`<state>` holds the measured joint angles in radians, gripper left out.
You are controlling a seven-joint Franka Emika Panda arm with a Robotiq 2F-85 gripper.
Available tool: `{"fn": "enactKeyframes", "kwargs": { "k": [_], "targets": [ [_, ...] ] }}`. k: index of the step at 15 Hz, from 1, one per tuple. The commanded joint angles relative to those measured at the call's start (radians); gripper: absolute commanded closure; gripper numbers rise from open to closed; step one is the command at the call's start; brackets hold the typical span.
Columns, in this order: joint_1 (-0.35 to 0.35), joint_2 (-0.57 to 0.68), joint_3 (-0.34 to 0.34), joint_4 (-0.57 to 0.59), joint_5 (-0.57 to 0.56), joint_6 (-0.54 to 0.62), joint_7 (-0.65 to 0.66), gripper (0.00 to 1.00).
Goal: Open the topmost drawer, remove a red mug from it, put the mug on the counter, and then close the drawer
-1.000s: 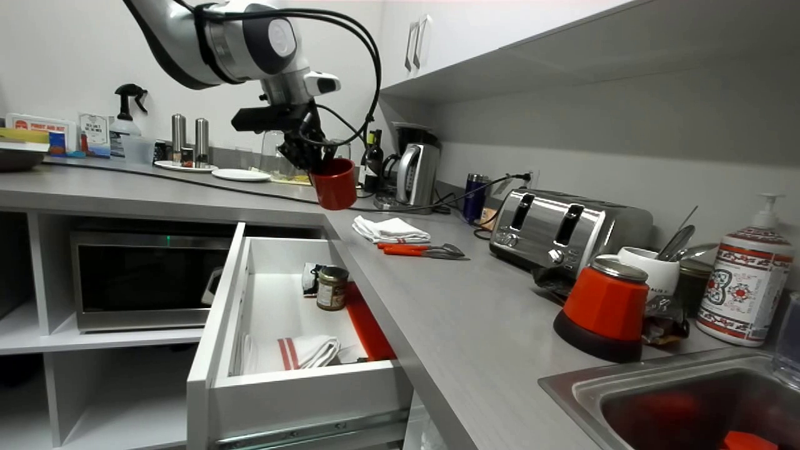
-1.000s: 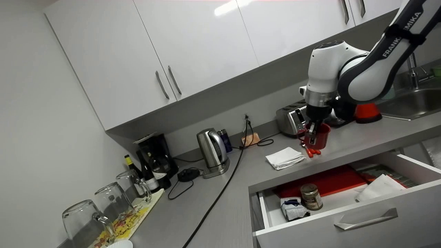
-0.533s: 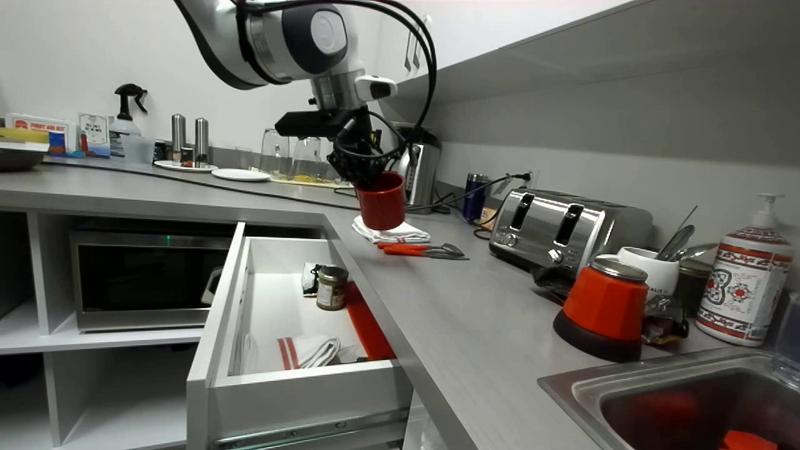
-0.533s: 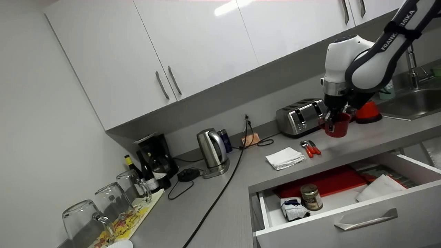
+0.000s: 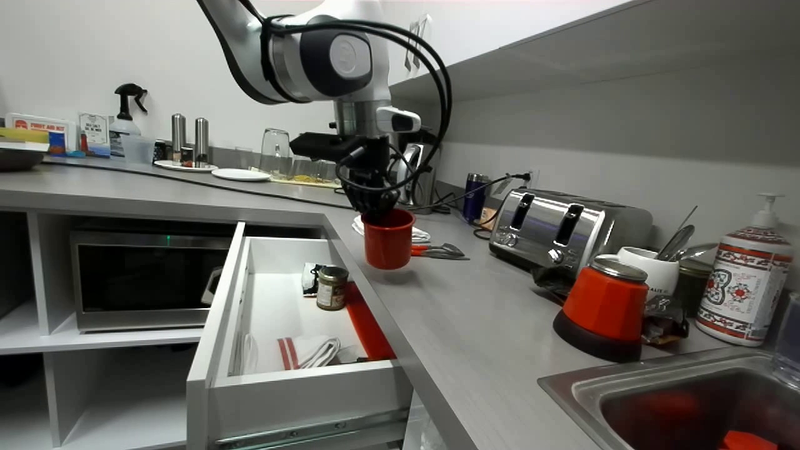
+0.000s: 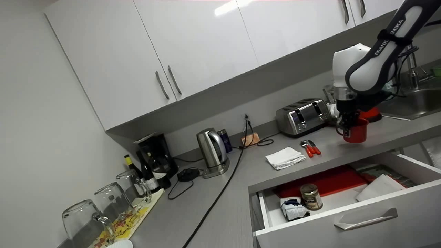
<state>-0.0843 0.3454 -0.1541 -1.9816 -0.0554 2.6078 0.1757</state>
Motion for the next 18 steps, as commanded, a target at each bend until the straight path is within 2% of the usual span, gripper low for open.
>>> {"fn": "enactKeyframes", "kwargs": {
  "k": [1,10,11,13,18],
  "targets": [
    [-0.009,0.066,0.004,0.088,0.036,-0.065,0.022,0.99],
    [-0.011,0.194,0.001,0.273,0.044,-0.189,0.061,0.99],
    [-0.012,0.204,0.001,0.288,0.045,-0.2,0.062,0.71],
    [-0.013,0.22,0.0,0.311,0.044,-0.217,0.07,0.64],
    [-0.018,0.236,-0.004,0.344,0.044,-0.237,0.083,0.27]
  ]
}}
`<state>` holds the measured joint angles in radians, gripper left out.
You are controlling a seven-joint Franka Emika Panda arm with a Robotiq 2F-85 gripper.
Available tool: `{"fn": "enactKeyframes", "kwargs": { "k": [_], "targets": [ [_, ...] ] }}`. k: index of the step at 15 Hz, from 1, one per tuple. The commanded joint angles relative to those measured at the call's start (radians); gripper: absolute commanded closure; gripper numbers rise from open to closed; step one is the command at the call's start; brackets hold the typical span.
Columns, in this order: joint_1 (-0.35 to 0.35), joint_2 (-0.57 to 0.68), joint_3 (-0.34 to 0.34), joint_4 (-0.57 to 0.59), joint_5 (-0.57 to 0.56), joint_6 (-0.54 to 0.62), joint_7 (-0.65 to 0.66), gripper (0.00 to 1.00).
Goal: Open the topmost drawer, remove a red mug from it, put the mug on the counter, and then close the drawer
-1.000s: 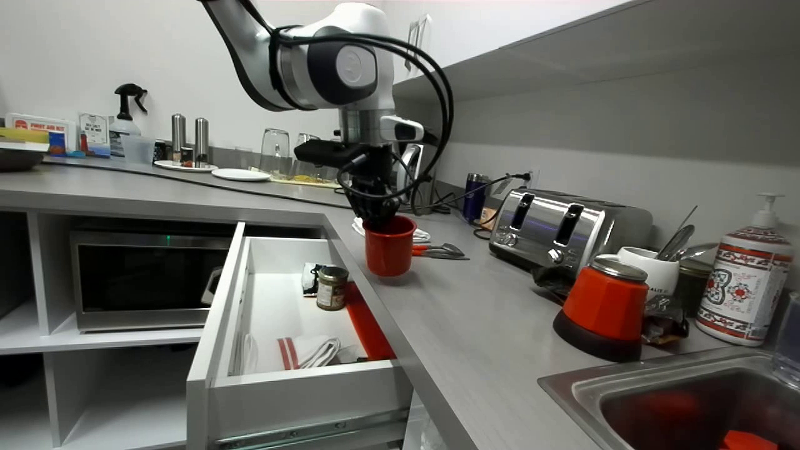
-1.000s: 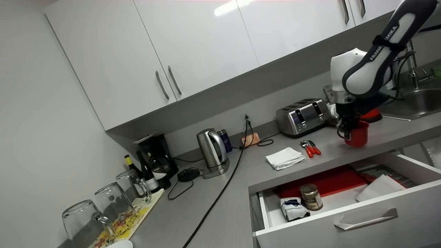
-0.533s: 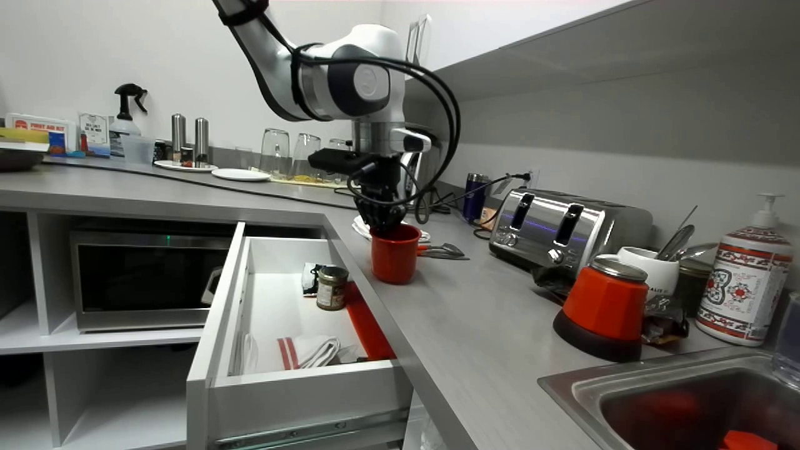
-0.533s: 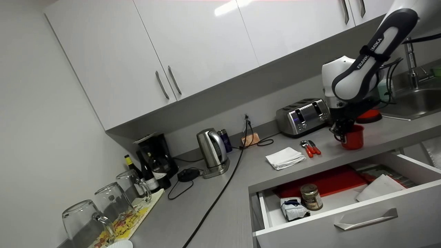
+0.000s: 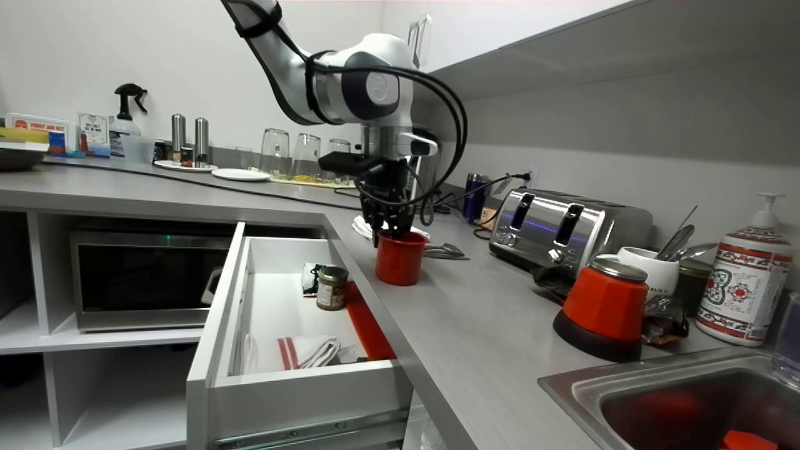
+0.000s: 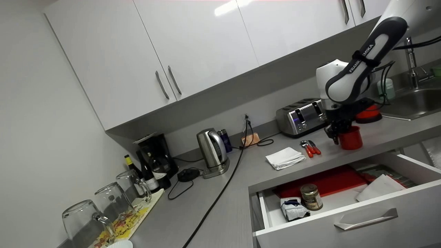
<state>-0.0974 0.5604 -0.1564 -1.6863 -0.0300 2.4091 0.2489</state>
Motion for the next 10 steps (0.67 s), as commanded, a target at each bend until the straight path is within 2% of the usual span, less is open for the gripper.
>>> {"fn": "enactKeyframes", "kwargs": {
  "k": [1,3,4,10],
  "targets": [
    [-0.007,0.018,0.0,0.048,0.021,-0.039,0.009,0.18],
    [0.005,-0.004,-0.012,0.034,0.002,-0.03,0.028,0.04],
    [0.011,-0.016,-0.015,0.027,-0.003,-0.027,0.036,0.01],
    [0.07,-0.131,-0.023,-0.068,-0.048,0.052,0.089,0.0]
  ]
}}
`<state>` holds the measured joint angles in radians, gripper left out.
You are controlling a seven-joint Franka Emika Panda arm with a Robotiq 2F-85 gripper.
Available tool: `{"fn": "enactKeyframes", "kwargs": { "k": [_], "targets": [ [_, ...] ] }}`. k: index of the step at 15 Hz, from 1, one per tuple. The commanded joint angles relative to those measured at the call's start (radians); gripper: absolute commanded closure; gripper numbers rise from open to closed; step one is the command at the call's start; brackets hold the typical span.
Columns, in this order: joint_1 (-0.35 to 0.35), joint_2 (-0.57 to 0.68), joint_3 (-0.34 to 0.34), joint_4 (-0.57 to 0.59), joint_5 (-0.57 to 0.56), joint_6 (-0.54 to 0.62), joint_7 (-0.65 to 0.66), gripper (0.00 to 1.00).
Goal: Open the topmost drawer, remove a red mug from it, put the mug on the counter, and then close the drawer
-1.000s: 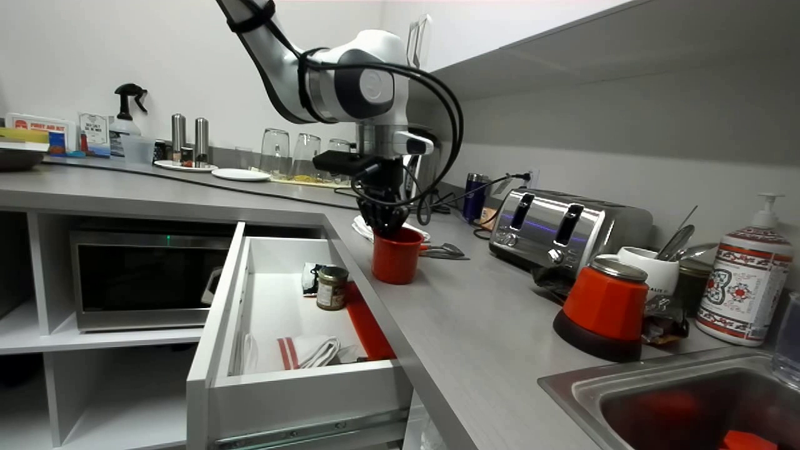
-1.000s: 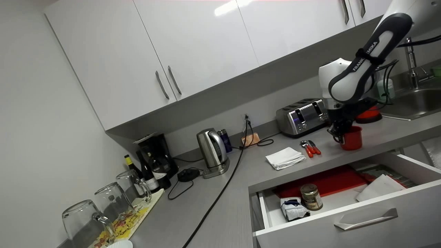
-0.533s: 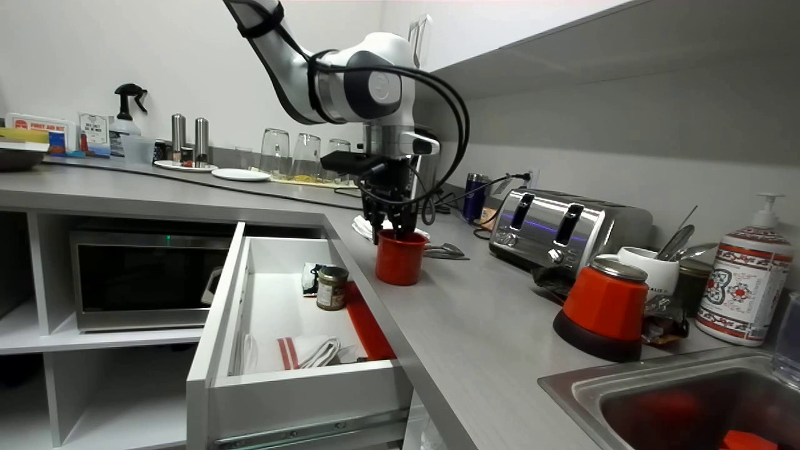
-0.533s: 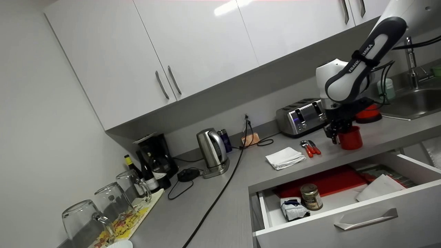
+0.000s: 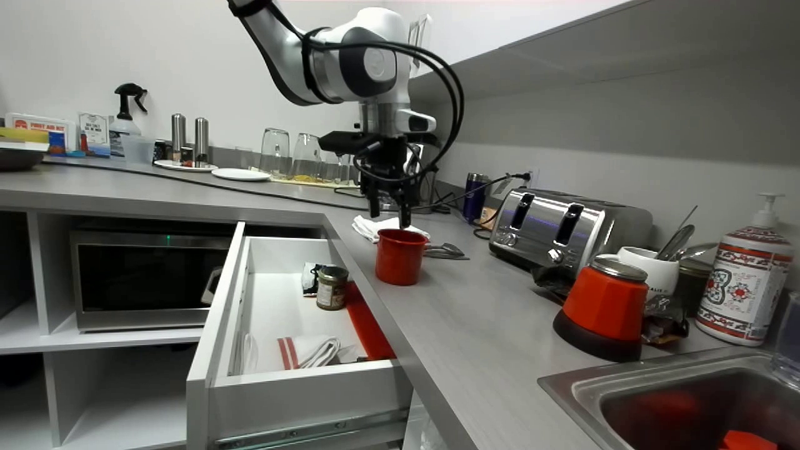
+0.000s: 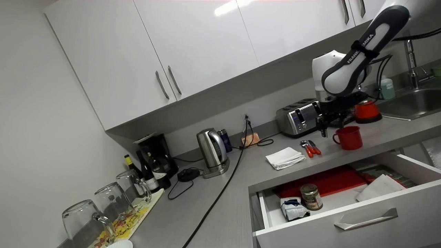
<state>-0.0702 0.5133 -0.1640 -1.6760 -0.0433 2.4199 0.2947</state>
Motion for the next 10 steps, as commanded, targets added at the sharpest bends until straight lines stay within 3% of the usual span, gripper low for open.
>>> {"fn": "enactKeyframes", "kwargs": {
  "k": [1,5,10],
  "targets": [
    [0.056,-0.114,-0.014,-0.104,-0.044,0.067,0.047,0.0],
    [0.127,-0.228,0.005,-0.245,-0.121,0.224,0.047,0.0],
    [0.223,-0.285,0.098,-0.392,-0.179,0.367,0.014,0.0]
  ]
}}
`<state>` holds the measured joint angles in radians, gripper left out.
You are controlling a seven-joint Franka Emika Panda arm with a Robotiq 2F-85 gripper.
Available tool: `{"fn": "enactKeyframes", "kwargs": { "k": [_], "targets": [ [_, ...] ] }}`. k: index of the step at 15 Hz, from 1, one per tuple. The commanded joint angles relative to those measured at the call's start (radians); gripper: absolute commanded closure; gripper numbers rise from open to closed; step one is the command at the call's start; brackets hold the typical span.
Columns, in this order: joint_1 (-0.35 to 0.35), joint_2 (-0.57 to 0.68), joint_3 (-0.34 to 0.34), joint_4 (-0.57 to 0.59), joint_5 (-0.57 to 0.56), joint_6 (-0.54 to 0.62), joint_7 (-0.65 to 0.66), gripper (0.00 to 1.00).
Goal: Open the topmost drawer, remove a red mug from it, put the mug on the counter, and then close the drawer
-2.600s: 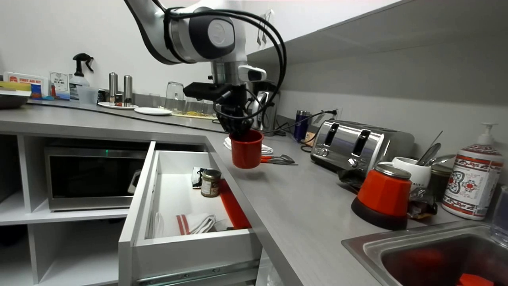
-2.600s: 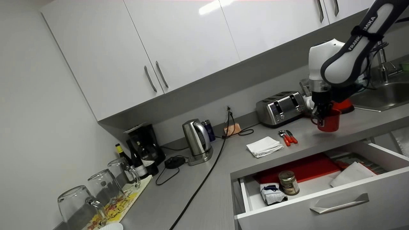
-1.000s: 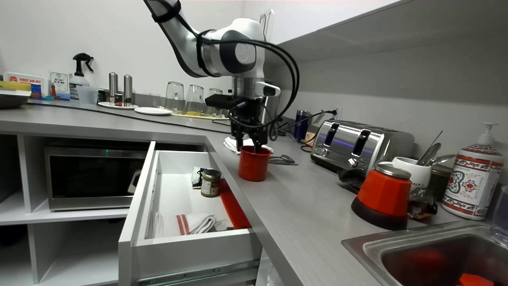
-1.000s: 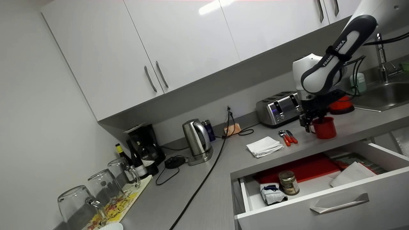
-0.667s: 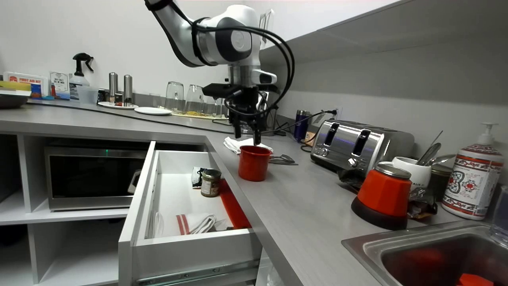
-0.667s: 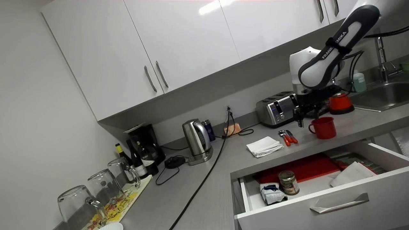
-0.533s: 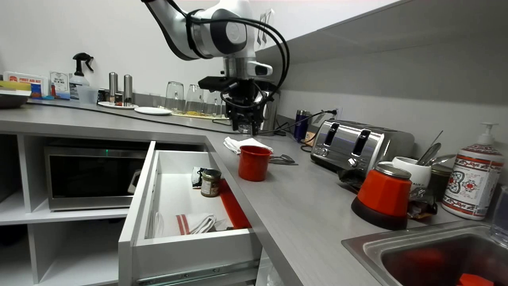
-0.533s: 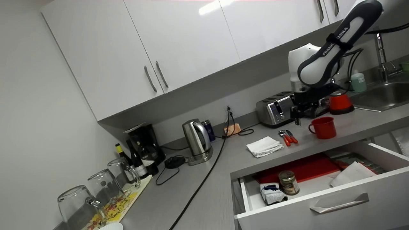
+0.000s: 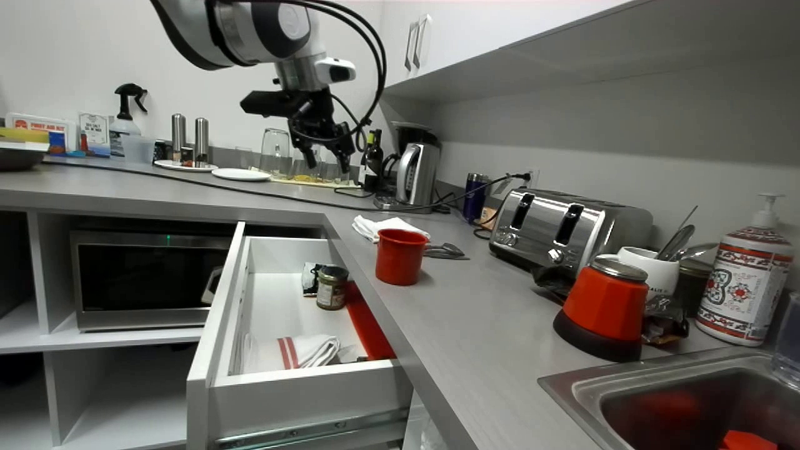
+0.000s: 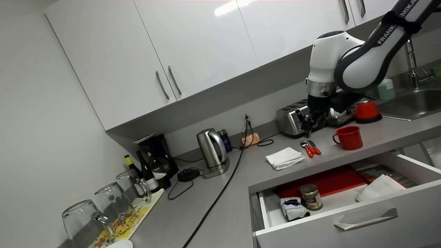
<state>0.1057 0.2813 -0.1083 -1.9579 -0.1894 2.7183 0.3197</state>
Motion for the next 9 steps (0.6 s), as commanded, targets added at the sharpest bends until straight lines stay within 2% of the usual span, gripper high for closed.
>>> {"fn": "enactKeyframes", "kwargs": {
  "k": [1,5,9],
  "targets": [
    [0.068,-0.048,0.064,-0.126,-0.038,0.076,-0.016,0.0],
    [0.115,0.013,0.156,-0.133,-0.011,0.056,-0.079,0.0],
    [0.138,0.089,0.205,-0.11,-0.01,0.015,-0.148,0.0]
  ]
}}
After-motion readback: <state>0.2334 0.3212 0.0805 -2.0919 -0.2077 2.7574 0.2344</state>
